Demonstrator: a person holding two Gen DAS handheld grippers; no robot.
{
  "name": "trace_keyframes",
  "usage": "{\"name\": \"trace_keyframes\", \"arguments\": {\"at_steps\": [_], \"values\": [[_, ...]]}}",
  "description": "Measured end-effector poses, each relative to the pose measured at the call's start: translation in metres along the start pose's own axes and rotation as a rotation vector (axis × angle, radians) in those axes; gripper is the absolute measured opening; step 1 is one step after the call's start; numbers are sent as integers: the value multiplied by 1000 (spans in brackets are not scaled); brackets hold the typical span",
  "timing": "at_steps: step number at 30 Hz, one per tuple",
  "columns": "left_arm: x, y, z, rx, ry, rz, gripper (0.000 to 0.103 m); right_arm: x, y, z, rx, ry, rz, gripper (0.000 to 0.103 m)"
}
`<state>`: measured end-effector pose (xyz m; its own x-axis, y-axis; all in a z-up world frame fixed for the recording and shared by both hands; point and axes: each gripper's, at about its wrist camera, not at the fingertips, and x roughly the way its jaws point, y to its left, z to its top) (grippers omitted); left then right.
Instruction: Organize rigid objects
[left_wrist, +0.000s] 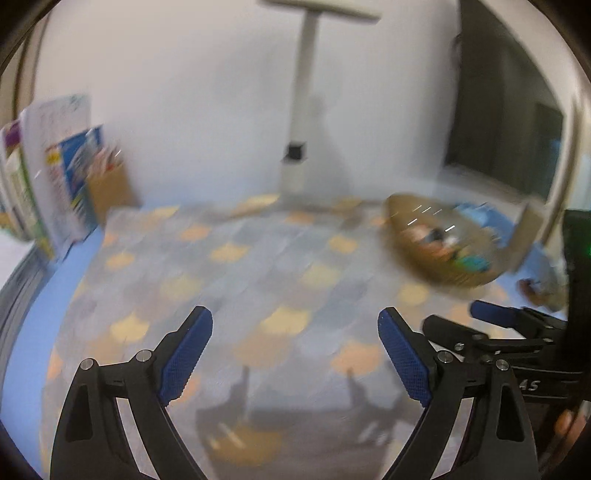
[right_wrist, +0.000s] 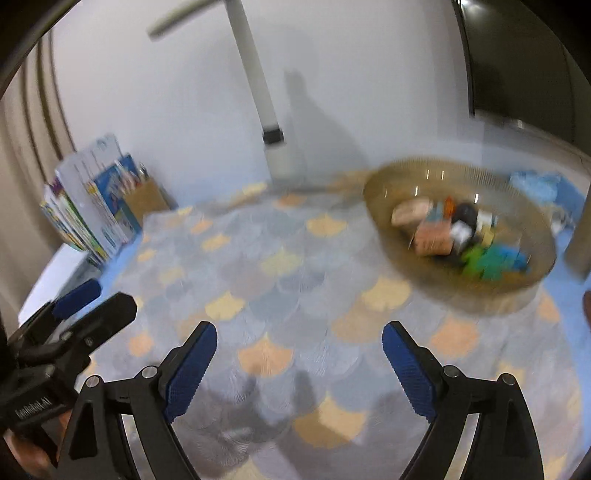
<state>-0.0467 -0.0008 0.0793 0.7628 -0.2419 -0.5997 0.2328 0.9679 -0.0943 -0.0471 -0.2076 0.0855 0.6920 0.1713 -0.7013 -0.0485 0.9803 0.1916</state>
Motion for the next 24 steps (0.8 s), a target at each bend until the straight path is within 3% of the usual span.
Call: {"name": "trace_keyframes", "arguments": {"at_steps": [5,11,13,15,24], "values": [[28,3,-22,-2,48,31,91,38,0,-21,3,73,-41,90],[41,5,-33,-63,39,51,91,48,-5,-21,-43,7,-108,90],[46,5,-36,-71,73,74,91,52,-7,-23,-59,3,-122,90],[42,5,-36,-69,57,95,91,56,-9,-27,-53,22,-120,90],[47,10,-37,-89,94,99,91,53,-7,-29,-59,-3,-146,90]]}}
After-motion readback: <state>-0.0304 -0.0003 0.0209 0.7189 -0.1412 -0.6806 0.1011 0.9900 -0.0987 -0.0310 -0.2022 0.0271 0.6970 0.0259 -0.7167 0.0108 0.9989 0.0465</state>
